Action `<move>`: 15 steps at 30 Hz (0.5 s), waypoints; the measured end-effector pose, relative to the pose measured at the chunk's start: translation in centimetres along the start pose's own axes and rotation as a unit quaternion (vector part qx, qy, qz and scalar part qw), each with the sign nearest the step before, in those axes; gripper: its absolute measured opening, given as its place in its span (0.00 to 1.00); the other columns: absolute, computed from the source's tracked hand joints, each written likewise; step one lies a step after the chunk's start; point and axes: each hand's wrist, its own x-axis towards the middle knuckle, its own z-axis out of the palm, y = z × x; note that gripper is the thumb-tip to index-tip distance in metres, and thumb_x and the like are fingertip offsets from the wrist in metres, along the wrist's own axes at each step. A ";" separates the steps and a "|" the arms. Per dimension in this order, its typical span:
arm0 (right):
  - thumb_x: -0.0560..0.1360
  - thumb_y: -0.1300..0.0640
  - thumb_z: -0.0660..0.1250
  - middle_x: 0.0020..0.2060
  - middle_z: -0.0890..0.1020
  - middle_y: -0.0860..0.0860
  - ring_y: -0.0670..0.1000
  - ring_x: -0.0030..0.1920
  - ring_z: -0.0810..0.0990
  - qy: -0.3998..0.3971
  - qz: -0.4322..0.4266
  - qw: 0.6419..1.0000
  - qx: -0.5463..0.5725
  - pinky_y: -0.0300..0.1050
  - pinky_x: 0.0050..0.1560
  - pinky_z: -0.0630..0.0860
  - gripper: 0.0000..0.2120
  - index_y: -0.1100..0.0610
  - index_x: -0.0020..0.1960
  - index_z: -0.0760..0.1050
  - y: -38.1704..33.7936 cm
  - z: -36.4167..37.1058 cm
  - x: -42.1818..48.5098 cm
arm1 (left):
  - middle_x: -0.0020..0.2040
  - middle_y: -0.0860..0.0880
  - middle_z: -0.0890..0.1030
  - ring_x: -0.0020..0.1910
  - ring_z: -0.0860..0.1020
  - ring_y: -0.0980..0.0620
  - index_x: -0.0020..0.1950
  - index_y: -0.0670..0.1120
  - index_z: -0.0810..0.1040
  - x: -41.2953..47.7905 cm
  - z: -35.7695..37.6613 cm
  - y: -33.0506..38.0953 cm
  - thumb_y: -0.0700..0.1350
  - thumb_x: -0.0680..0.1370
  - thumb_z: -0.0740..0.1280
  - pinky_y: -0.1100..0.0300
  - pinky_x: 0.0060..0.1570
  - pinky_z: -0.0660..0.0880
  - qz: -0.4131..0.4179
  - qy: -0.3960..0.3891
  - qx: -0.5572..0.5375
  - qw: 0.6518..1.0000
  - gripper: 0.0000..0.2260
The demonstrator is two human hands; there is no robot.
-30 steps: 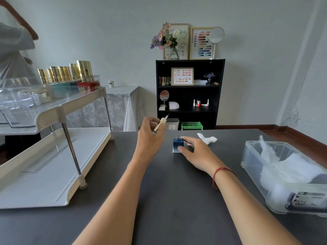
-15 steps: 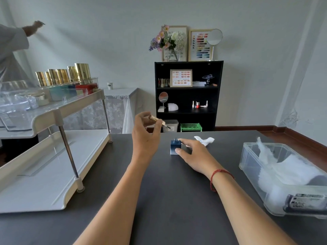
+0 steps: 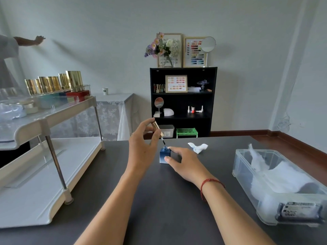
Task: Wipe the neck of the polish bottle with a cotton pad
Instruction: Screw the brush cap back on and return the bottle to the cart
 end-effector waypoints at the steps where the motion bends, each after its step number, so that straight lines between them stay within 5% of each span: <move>1: 0.77 0.51 0.62 0.67 0.75 0.48 0.51 0.69 0.70 0.000 -0.001 1.000 0.000 0.47 0.69 0.63 0.20 0.49 0.69 0.70 -0.1 0.0 0.0 | 0.44 0.57 0.81 0.47 0.75 0.75 0.61 0.48 0.76 0.0 0.0 0.0 0.41 0.77 0.69 0.84 0.47 0.65 0.002 -0.002 0.003 1.000 0.13; 15: 0.78 0.50 0.61 0.68 0.73 0.49 0.52 0.69 0.69 -0.007 0.009 1.000 0.003 0.48 0.69 0.63 0.20 0.48 0.70 0.68 -0.1 -0.1 0.0 | 0.43 0.58 0.80 0.47 0.74 0.76 0.62 0.45 0.76 0.0 0.0 0.2 0.40 0.76 0.69 0.84 0.48 0.64 0.021 -0.020 0.037 0.999 0.14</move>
